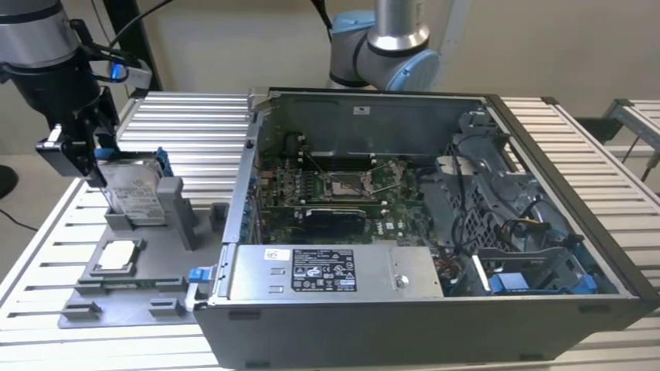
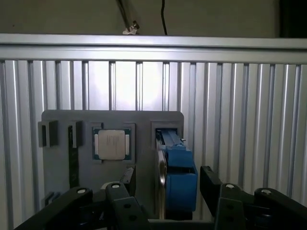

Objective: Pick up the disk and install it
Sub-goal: 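Pick up the disk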

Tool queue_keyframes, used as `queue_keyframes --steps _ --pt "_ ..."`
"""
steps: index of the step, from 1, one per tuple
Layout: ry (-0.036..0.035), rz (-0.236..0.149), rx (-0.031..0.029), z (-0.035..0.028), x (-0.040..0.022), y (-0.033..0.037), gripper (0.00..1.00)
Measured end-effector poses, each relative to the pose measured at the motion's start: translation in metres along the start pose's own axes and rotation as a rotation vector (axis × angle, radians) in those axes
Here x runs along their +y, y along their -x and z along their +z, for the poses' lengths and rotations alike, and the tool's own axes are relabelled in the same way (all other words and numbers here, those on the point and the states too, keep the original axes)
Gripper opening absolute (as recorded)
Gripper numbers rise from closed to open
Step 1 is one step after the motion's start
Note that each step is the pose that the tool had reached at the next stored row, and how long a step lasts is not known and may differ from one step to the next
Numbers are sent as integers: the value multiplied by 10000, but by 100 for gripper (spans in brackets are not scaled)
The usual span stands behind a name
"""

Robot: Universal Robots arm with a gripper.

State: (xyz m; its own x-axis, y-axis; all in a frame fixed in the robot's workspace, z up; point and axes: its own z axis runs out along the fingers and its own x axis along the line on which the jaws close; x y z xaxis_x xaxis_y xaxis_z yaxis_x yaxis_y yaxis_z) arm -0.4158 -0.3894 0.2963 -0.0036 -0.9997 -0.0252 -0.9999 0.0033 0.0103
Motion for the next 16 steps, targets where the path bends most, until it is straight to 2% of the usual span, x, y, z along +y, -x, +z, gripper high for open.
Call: queue_keyframes --steps 9,16 --pt "0 0 0 50 0 45 100" --pt "-2 0 0 88 0 109 100"
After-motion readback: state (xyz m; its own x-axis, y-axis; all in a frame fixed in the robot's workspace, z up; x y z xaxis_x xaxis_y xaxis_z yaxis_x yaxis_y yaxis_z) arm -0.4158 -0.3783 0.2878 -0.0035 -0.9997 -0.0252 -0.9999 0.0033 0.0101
